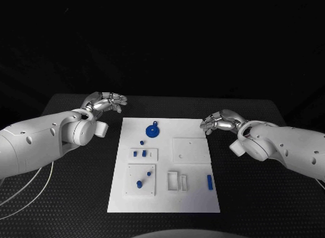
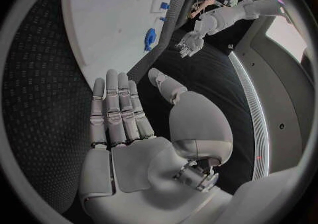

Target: Assemble the parts on the task board

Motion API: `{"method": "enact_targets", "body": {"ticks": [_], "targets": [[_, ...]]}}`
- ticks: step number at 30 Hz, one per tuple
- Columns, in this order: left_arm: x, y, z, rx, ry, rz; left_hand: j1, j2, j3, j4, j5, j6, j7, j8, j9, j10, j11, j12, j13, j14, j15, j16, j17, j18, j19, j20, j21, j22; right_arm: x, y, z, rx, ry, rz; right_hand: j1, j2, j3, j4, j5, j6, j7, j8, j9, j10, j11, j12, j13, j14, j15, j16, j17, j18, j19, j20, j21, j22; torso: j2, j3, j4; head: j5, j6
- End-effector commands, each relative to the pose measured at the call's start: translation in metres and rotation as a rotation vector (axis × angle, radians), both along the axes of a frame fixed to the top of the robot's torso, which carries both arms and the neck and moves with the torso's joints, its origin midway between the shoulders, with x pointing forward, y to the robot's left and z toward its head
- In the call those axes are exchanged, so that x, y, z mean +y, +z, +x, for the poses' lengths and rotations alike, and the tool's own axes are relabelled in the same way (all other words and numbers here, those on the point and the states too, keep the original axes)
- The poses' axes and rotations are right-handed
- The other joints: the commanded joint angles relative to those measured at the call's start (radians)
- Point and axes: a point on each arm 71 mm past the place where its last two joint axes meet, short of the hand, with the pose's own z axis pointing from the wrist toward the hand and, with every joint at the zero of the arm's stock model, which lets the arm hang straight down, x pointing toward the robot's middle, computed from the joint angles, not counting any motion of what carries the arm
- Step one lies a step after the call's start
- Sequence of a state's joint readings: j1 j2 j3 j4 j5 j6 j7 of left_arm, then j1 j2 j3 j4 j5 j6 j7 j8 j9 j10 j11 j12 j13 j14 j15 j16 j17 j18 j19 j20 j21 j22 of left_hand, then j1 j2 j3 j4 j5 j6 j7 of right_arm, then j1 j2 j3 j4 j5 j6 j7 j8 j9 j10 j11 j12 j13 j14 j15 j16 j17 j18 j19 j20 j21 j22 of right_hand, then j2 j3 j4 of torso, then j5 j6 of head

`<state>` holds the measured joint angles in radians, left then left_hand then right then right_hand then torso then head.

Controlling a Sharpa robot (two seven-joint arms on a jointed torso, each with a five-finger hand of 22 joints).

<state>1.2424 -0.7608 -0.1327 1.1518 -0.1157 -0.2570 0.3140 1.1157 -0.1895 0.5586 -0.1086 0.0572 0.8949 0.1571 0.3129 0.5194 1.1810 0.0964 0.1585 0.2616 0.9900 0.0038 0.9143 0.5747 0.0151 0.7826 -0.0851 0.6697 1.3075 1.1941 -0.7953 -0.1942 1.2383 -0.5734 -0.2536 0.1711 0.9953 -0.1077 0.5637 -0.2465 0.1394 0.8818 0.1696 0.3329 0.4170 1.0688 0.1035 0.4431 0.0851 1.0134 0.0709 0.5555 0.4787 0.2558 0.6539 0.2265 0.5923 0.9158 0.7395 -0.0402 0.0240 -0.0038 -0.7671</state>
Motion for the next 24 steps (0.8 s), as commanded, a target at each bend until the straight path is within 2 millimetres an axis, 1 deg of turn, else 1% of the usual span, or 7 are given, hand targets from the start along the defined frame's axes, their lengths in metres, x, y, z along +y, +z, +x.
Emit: {"method": "enact_targets", "body": {"ticks": [1, 9, 13, 18, 24], "targets": [[-0.0019, 0.0013, -0.0001, -0.011, -0.01, -0.012, -0.004, 0.009, -0.004, 0.002, -0.005, 0.005, -0.005, 0.003, 0.002, 0.008, 0.002, 0.006, 0.002, -0.003, -0.002, -0.006, 0.001, 0.011, -0.002, -0.01, -0.005, 0.021, 0.0012, 0.0003, -0.0003, 0.0, 0.012, 0.004, -0.005, -0.001, -0.006, 0.001, 0.003, 0.009, 0.001, 0.004, -0.001, 0.01, 0.001, -0.007, -0.001, 0.01, -0.001, -0.006, 0.002, 0.006, 0.005, 0.0, -0.002, 0.0, 0.0, 0.0003, -0.0004, 0.0, -0.001], [-0.0013, 0.0015, 0.0, -0.013, -0.009, -0.012, -0.004, 0.009, -0.004, 0.001, -0.005, 0.005, -0.005, 0.003, 0.002, 0.008, 0.002, 0.006, 0.002, -0.003, -0.002, -0.006, 0.001, 0.011, -0.002, -0.01, -0.005, 0.021, 0.001, 0.0003, -0.0001, 0.0, 0.012, 0.002, -0.007, -0.002, -0.008, 0.001, 0.004, 0.01, 0.0, 0.004, -0.002, 0.013, 0.0, -0.01, -0.003, 0.012, -0.001, -0.01, 0.005, 0.006, 0.006, -0.001, -0.002, 0.001, 0.0, -0.0002, -0.0004, -0.001, -0.001], [-0.0012, 0.0015, -0.0001, -0.013, -0.009, -0.012, -0.004, 0.01, -0.004, 0.001, -0.005, 0.005, -0.005, 0.003, 0.002, 0.008, 0.002, 0.006, 0.002, -0.003, -0.002, -0.006, 0.001, 0.011, -0.002, -0.01, -0.005, 0.021, 0.0011, 0.0002, -0.0003, 0.001, 0.013, 0.002, -0.007, -0.002, -0.009, 0.001, 0.004, 0.011, 0.0, 0.004, -0.002, 0.014, 0.0, -0.011, -0.003, 0.013, -0.001, -0.011, 0.006, 0.006, 0.006, -0.001, -0.002, 0.001, 0.0, 0.0003, 0.0003, -0.001, -0.001], [-0.0011, 0.0015, -0.0001, -0.012, -0.009, -0.012, -0.004, 0.01, -0.004, 0.001, -0.005, 0.005, -0.005, 0.003, 0.002, 0.008, 0.002, 0.007, 0.002, -0.003, -0.002, -0.006, 0.001, 0.011, -0.002, -0.01, -0.005, 0.021, 0.0012, 0.0002, -0.0002, 0.001, 0.012, 0.002, -0.008, -0.002, -0.01, 0.001, 0.004, 0.011, 0.0, 0.004, -0.003, 0.015, 0.0, -0.013, -0.003, 0.013, -0.001, -0.013, 0.008, 0.006, 0.006, -0.001, -0.002, 0.001, 0.0, -0.0001, 0.0001, -0.001, 0.0], [-0.0013, 0.0015, -0.0001, -0.012, -0.009, -0.012, -0.004, 0.01, -0.005, 0.001, -0.005, 0.005, -0.005, 0.004, 0.002, 0.008, 0.002, 0.007, 0.002, -0.003, -0.002, -0.007, 0.001, 0.011, -0.002, -0.01, -0.005, 0.021, 0.001, 0.0001, -0.0002, 0.001, 0.012, 0.001, -0.008, -0.002, -0.01, 0.001, 0.004, 0.011, 0.0, 0.004, -0.003, 0.016, 0.0, -0.015, -0.004, 0.014, -0.001, -0.014, 0.009, 0.006, 0.006, -0.001, -0.002, 0.002, 0.0, 0.0002, 0.0001, 0.0, -0.001]]}}
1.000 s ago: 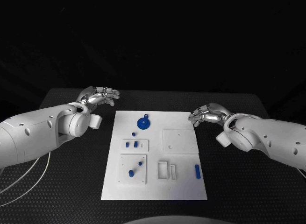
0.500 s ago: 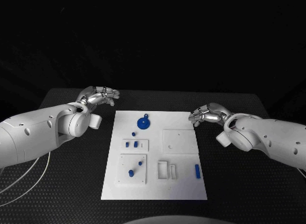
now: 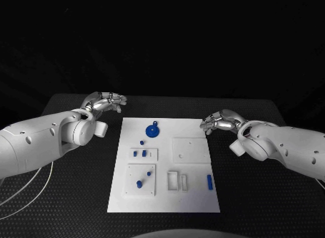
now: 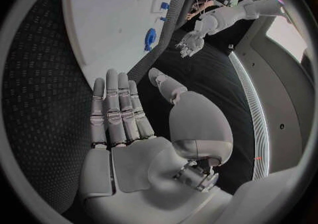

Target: Assemble the parts on the task board

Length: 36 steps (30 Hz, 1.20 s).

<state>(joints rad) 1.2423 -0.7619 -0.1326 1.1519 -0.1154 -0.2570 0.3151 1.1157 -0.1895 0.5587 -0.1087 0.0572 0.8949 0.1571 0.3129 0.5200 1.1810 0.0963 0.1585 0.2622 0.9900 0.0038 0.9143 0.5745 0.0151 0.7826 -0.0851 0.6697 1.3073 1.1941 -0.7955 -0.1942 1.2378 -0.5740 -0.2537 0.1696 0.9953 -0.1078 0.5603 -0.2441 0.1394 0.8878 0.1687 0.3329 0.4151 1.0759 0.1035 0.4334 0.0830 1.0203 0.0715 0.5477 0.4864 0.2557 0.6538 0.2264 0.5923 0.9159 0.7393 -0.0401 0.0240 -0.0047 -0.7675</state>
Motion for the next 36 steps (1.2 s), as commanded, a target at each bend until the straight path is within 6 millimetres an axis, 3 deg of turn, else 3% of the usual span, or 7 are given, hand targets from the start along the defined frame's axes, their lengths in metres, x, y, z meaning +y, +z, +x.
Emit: {"method": "enact_targets", "body": {"ticks": [1, 36], "targets": [[-0.0018, 0.0014, 0.0, -0.012, -0.01, -0.012, -0.004, 0.01, -0.005, 0.001, -0.005, 0.005, -0.005, 0.004, 0.001, 0.008, 0.002, 0.007, 0.001, -0.003, -0.002, -0.007, 0.001, 0.011, -0.002, -0.01, -0.005, 0.021, 0.0014, 0.0002, -0.0002, 0.001, 0.013, 0.003, -0.008, -0.002, -0.007, -0.001, 0.004, 0.005, 0.001, 0.004, -0.001, 0.009, 0.0, -0.005, -0.002, 0.007, -0.002, -0.007, 0.001, 0.006, 0.006, -0.001, -0.002, 0.001, 0.0, 0.0001, 0.0001, 0.001, -0.001], [-0.0002, 0.0016, -0.0006, -0.012, -0.009, -0.012, -0.003, 0.01, -0.006, -0.001, -0.005, 0.006, -0.005, 0.004, 0.001, 0.007, 0.002, 0.008, 0.002, -0.002, -0.002, -0.007, 0.001, 0.01, -0.002, -0.01, -0.006, 0.021, 0.0019, 0.0002, -0.0001, -0.001, 0.014, 0.002, -0.008, -0.002, -0.009, -0.003, 0.004, 0.005, 0.001, 0.003, -0.003, 0.013, 0.0, -0.013, -0.004, 0.009, -0.002, -0.015, 0.008, 0.006, 0.005, -0.001, -0.003, 0.002, 0.0, 0.0002, 0.0004, 0.004, -0.002]]}}
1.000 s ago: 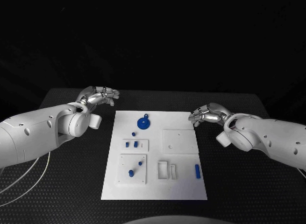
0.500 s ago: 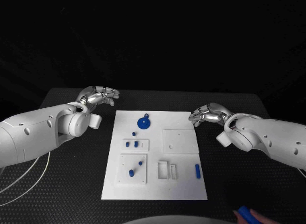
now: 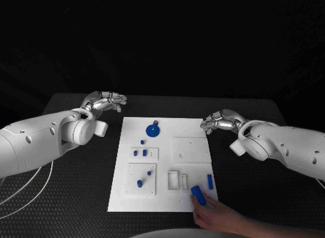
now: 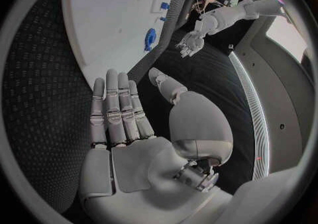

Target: Assemble the parts on the task board

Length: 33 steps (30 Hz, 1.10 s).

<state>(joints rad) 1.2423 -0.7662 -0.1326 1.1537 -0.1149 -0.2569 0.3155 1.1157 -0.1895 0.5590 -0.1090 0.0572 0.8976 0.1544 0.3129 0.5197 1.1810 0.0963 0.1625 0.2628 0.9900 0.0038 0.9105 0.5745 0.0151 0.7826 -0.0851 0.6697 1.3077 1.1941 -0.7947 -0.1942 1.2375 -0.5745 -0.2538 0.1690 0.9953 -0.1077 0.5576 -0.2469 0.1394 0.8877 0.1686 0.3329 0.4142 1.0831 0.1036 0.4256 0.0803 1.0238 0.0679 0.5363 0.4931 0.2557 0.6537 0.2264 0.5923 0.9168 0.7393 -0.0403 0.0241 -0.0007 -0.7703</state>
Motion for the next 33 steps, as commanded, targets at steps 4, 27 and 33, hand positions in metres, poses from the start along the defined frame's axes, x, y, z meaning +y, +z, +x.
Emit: {"method": "enact_targets", "body": {"ticks": [4, 27, 33], "targets": [[-0.0019, 0.0015, -0.0001, -0.012, -0.011, -0.012, -0.003, 0.01, -0.006, 0.0, -0.005, 0.003, -0.002, 0.004, 0.001, 0.007, 0.002, 0.004, 0.001, -0.002, -0.002, -0.004, 0.001, 0.01, -0.003, -0.01, -0.006, 0.021, 0.0018, 0.0003, -0.0001, -0.001, 0.014, 0.002, -0.008, -0.002, -0.006, 0.0, 0.004, 0.005, 0.001, 0.003, -0.002, 0.007, 0.0, -0.006, -0.001, 0.006, 0.002, -0.005, 0.002, 0.006, 0.005, -0.001, -0.003, 0.001, 0.0, 0.0003, -0.0005, 0.001, 0.001], [-0.0011, 0.0015, -0.0002, -0.011, -0.011, -0.012, -0.003, 0.011, -0.007, -0.001, -0.005, 0.003, -0.002, 0.004, 0.001, 0.007, 0.002, 0.005, 0.001, -0.002, -0.002, -0.004, 0.001, 0.01, -0.002, -0.011, -0.006, 0.021, 0.002, 0.0005, -0.0003, -0.004, 0.013, 0.002, -0.008, -0.002, -0.007, 0.0, 0.004, 0.006, 0.001, 0.003, -0.003, 0.008, 0.0, -0.009, -0.002, 0.006, 0.002, -0.008, 0.005, 0.006, 0.004, -0.001, -0.003, 0.001, 0.0, 0.0, 0.0, -0.002, 0.001], [-0.0007, 0.0014, -0.0002, -0.01, -0.01, -0.011, -0.003, 0.011, -0.007, -0.001, -0.005, 0.003, -0.002, 0.004, 0.001, 0.007, 0.002, 0.005, 0.001, -0.002, -0.002, -0.004, 0.001, 0.01, -0.002, -0.011, -0.006, 0.021, 0.0023, 0.0006, -0.0005, -0.004, 0.013, 0.003, -0.008, -0.003, -0.008, 0.0, 0.003, 0.005, 0.001, 0.003, -0.003, 0.009, 0.0, -0.011, -0.002, 0.006, 0.002, -0.01, 0.006, 0.006, 0.004, -0.001, -0.003, 0.002, 0.0, 0.0006, 0.0001, -0.003, 0.001]]}}
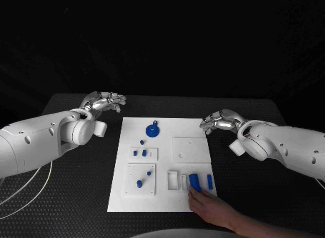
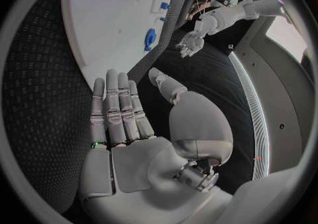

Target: Assemble the parts on the task board

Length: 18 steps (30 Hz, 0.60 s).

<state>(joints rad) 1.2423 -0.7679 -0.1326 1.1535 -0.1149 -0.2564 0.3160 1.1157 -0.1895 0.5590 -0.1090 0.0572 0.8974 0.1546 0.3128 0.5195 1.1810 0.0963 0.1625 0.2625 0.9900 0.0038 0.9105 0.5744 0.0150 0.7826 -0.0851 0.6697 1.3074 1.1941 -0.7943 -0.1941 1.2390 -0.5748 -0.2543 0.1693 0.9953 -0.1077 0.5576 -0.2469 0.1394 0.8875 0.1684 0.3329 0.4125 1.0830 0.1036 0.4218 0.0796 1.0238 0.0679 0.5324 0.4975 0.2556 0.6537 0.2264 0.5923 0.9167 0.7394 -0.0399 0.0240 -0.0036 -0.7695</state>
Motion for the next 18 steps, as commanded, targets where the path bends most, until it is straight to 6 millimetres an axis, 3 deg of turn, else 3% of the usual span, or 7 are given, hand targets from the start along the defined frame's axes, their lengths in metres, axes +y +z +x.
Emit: {"method": "enact_targets", "body": {"ticks": [1, 18], "targets": [[-0.0018, 0.0014, -0.0001, -0.01, -0.012, -0.012, -0.003, 0.011, -0.007, -0.001, -0.005, 0.003, -0.003, 0.004, 0.001, 0.007, 0.002, 0.005, 0.001, -0.002, -0.002, -0.004, 0.001, 0.01, -0.002, -0.011, -0.006, 0.021, 0.0016, 0.0005, -0.0003, -0.004, 0.012, 0.002, -0.008, -0.003, -0.008, 0.0, 0.003, 0.006, 0.001, 0.003, -0.001, 0.009, 0.0, -0.007, -0.002, 0.006, 0.002, -0.006, 0.002, 0.006, 0.004, -0.001, -0.004, 0.002, 0.0, 0.0003, 0.0, 0.0, 0.001], [-0.0012, 0.0013, -0.0004, -0.009, -0.011, -0.011, -0.002, 0.011, -0.007, -0.002, -0.005, 0.003, -0.003, 0.004, 0.001, 0.007, 0.002, 0.005, 0.001, -0.002, -0.002, -0.004, 0.002, 0.01, -0.002, -0.011, -0.006, 0.021, 0.0018, 0.0006, -0.0006, -0.005, 0.012, 0.0, -0.008, -0.005, -0.009, -0.002, 0.003, 0.005, 0.002, 0.002, -0.002, 0.01, 0.0, -0.011, -0.002, 0.005, 0.003, -0.011, 0.005, 0.006, 0.002, 0.0, -0.004, 0.002, 0.0, 0.0, -0.0005, 0.002, 0.001]]}}
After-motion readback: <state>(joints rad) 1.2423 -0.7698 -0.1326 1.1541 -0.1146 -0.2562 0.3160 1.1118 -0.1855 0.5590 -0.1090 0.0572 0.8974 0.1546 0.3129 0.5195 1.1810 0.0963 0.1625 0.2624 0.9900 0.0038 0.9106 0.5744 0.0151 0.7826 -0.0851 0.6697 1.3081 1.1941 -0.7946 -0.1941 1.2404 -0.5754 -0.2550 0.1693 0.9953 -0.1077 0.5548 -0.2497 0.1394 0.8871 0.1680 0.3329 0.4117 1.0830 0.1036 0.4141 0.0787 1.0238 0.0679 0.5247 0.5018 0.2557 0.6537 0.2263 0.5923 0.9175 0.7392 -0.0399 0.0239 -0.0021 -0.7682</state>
